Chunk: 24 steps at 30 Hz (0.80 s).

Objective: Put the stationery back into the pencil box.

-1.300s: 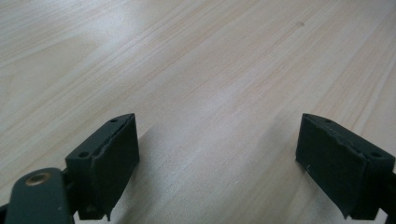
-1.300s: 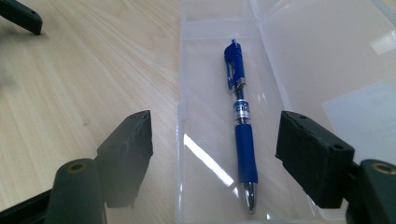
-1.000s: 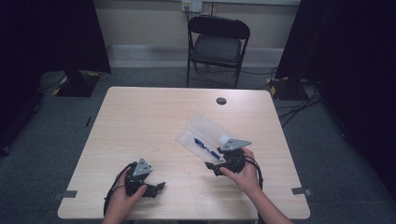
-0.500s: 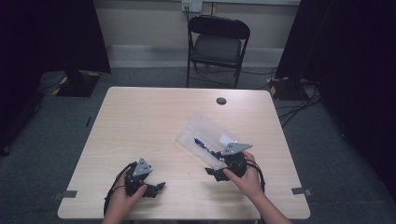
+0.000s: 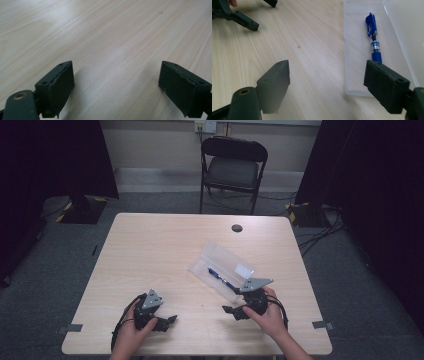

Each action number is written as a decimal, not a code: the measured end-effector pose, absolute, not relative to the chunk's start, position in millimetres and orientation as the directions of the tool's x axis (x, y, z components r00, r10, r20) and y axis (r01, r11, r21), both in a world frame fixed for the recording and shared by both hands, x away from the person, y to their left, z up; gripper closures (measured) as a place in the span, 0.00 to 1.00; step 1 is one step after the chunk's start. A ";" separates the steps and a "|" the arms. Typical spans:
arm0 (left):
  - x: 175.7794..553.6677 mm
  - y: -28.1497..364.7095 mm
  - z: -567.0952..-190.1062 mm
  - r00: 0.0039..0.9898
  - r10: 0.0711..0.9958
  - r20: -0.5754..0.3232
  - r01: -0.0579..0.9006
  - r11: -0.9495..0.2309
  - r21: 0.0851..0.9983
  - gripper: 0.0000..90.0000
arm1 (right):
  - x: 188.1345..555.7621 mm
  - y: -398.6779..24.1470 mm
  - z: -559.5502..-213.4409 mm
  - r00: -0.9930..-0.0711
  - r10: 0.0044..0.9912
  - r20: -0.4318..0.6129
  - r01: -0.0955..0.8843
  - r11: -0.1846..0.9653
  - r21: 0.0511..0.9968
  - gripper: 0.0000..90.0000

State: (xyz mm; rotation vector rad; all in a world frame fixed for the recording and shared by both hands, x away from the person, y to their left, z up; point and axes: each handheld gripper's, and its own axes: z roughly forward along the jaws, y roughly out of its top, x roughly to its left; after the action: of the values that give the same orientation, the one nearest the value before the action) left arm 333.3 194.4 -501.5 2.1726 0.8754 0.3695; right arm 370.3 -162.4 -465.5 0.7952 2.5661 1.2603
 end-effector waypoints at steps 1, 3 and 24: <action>333.3 194.4 -501.5 0.724 0.689 -0.012 0.472 -0.484 0.737 0.14 | 369.6 -164.4 -466.1 -0.841 0.535 0.079 0.390 0.500 0.773 0.22; 333.3 194.4 -501.5 0.724 0.690 -0.012 0.473 -0.484 0.737 0.14 | 369.1 -167.0 -466.9 -0.843 0.532 0.083 0.391 0.499 0.773 0.23; 333.3 194.4 -501.5 0.724 0.690 -0.012 0.472 -0.483 0.737 0.14 | 357.7 -199.2 -470.4 -0.841 0.533 0.099 0.407 0.499 0.765 0.23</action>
State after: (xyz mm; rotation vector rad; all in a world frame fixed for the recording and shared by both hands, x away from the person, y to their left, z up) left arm 333.3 194.4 -501.5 2.1724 0.8755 0.3697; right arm 357.7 -199.2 -470.4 0.8167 2.5875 1.2599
